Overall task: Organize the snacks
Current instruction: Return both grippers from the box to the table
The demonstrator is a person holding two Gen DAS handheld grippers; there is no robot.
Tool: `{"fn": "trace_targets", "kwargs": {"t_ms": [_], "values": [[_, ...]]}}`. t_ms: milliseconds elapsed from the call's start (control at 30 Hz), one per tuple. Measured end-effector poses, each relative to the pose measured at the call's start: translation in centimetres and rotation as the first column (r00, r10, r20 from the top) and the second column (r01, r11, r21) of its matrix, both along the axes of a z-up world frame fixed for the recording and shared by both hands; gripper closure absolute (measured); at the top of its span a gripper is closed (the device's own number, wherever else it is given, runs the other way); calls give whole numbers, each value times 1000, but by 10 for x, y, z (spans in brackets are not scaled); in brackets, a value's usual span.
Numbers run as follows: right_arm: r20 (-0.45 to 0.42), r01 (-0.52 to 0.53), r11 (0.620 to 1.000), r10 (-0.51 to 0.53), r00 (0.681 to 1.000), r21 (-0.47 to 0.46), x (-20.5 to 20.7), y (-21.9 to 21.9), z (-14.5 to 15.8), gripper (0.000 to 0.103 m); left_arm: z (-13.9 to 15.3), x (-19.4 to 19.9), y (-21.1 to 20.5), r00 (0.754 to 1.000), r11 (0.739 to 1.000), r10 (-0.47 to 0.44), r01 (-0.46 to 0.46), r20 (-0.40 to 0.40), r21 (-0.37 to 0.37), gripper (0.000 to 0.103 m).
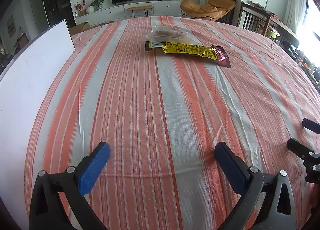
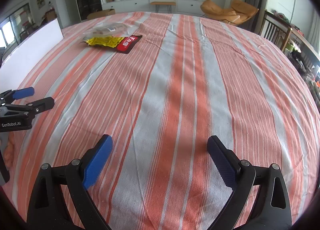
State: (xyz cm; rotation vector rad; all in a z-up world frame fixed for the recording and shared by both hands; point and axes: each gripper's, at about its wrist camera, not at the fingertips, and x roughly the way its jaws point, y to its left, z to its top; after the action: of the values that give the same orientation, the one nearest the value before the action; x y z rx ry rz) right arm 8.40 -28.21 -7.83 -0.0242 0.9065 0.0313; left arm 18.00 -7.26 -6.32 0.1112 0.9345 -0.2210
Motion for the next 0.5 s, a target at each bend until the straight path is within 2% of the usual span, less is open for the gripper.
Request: {"fn": "trace_targets", "kwargs": {"t_ms": [500], "values": [[-1,-1,1000,1,1000,0,0,0,0,4,0,0,0,1000,1000,-2,2,1,-1,0]]}}
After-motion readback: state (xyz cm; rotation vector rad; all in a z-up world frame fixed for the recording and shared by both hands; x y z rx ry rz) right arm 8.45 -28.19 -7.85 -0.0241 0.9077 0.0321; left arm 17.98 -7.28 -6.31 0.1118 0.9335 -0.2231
